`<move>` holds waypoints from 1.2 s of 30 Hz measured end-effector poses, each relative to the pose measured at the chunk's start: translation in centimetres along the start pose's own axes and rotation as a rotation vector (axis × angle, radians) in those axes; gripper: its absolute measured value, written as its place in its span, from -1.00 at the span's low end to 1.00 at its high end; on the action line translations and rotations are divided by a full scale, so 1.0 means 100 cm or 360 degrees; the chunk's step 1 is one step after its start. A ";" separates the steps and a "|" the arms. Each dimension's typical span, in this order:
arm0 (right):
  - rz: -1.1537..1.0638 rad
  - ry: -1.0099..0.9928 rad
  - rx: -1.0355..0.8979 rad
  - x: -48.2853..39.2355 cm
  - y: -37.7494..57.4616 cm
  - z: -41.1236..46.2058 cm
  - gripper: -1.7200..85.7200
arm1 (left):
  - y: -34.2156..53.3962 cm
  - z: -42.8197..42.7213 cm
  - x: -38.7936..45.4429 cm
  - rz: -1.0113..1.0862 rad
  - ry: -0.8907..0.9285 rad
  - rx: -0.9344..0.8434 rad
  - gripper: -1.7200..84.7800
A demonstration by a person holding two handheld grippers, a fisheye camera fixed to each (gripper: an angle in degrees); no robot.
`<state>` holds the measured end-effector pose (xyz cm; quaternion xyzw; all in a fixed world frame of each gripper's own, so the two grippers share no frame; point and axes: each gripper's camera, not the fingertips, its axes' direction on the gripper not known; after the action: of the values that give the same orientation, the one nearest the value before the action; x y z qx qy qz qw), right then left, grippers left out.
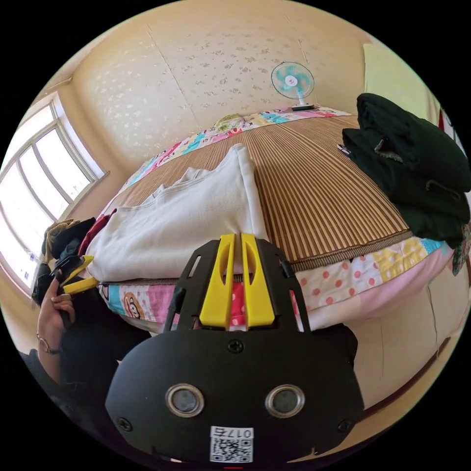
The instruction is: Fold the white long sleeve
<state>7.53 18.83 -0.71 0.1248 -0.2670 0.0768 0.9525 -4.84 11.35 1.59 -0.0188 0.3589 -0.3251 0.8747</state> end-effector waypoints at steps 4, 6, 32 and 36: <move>0.0002 0.0021 -0.0015 -0.003 0.000 -0.004 -0.90 | -0.002 -0.018 0.028 0.0153 0.0161 0.0250 -0.83; -0.0034 0.0108 -0.0010 -0.012 0.001 -0.005 -0.91 | 0.001 -0.024 0.070 0.0427 0.0238 0.0349 -0.85; 0.0747 -0.1350 -0.0161 0.148 0.051 -0.156 -0.45 | 0.033 0.130 0.098 0.0426 0.0469 -0.0737 -0.62; 0.0834 -0.1427 -0.0181 0.152 0.040 -0.148 -0.37 | 0.046 0.137 0.098 0.0484 0.0553 -0.0991 -0.73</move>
<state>26.81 27.99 -4.16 0.0224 -0.6746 0.2371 0.6987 11.70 6.51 4.54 -0.1747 0.5819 -0.0655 0.7916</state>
